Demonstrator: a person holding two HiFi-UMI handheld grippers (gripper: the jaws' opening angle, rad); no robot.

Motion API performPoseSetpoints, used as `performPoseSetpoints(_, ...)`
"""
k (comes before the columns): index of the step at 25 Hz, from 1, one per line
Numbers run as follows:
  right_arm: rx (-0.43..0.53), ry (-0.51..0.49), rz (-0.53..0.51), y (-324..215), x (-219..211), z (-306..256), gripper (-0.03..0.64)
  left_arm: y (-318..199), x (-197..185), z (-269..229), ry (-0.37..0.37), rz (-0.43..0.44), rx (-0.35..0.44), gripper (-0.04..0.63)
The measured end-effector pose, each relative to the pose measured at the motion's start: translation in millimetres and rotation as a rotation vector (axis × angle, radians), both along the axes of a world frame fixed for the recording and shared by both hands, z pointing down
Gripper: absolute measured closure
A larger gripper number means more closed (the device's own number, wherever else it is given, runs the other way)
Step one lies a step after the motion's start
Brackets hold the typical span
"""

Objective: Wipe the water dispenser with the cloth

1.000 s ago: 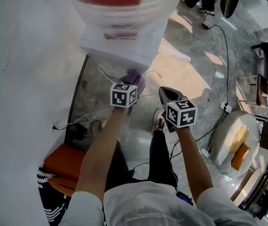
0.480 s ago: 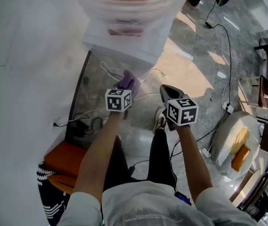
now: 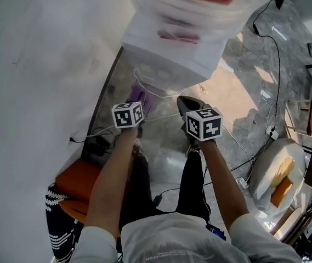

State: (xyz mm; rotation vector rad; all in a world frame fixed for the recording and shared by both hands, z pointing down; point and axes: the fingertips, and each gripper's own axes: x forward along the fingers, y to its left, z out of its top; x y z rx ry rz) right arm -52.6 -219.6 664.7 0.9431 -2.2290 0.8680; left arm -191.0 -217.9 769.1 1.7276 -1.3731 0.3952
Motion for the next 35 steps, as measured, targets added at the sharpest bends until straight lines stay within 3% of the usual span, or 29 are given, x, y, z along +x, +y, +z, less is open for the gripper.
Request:
performPoseSetpoints(9,-0.011,0.021,-0.006,-3,-44,31,0.601,7,-50,43,0.023,-0.034,-0.07,0.529)
performPoseSetpoints(21,0.033,0.02,0.025,-17,-52,123,0.601,-35,-35,153,0.138,-0.019,-0.109,0.529)
performPoseSetpoints(28,0.094,-0.004,0.03,-26,-41,157,0.601,-77,-24,185,0.134,0.02,-0.031,0.529)
performPoseSetpoints(35,0.139,-0.013,0.079,-15,-12,186,0.601,-102,-22,194,0.1,-0.006,0.077,0.529)
